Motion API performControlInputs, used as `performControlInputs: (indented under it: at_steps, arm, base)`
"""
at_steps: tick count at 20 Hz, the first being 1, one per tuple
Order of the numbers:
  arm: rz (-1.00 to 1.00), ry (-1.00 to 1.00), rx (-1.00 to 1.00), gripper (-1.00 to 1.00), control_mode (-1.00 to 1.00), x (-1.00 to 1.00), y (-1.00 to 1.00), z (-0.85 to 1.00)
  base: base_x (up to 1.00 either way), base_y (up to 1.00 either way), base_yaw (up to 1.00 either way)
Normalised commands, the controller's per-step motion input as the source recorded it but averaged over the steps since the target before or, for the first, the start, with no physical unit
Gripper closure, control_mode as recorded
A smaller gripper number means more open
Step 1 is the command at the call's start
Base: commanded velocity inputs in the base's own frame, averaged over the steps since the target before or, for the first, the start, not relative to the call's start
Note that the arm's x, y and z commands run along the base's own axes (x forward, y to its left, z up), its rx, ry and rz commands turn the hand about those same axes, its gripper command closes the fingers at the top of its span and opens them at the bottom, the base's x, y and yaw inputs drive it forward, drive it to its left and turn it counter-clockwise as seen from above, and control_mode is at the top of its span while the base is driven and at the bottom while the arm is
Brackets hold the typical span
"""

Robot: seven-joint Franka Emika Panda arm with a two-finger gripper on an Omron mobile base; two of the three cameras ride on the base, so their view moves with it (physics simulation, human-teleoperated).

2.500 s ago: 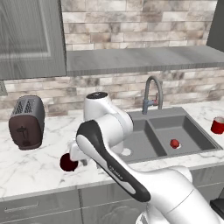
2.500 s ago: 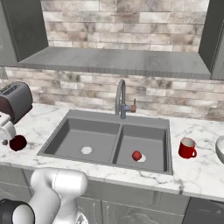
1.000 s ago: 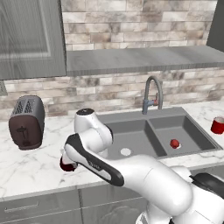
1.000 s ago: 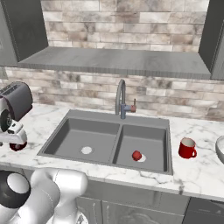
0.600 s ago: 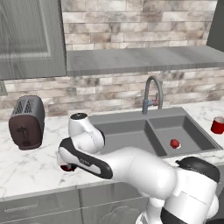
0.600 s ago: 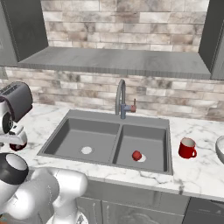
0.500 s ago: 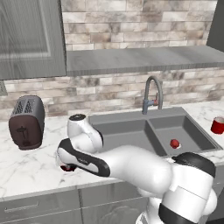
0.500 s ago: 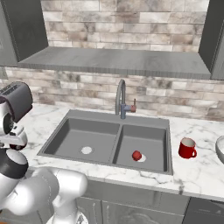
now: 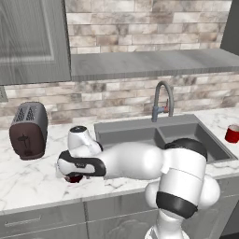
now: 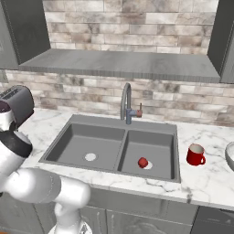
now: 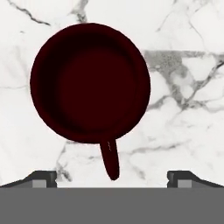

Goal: Clear the mugs and bowl far away from the sink.

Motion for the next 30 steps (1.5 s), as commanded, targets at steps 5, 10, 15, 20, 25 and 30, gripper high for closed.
performControlInputs:
  at_steps: [5, 10, 15, 20, 25, 30]
  arm:
    - [0.00, 0.02, 0.00, -1.00, -1.00, 0.32, 0.19, -0.24]
    - [0.00, 0.01, 0.00, -1.00, -1.00, 0.18, 0.10, -0.14]
    - [0.00, 0.00, 0.00, -1.00, -1.00, -0.04, 0.00, -0.01]
    - [0.00, 0.00, 0.00, -1.00, -1.00, -0.12, 0.00, -0.02]
    - [0.00, 0.00, 0.00, -1.00, -1.00, -0.01, 0.00, -0.21]
    - [0.00, 0.00, 0.00, -1.00, -1.00, 0.00, 0.00, -0.27]
  base:
    - [0.00, 0.00, 0.00]
    - [0.00, 0.00, 0.00]
    - [0.00, 0.00, 0.00]
    - [0.00, 0.00, 0.00]
    - [0.00, 0.00, 0.00]
    - [0.00, 0.00, 0.00]
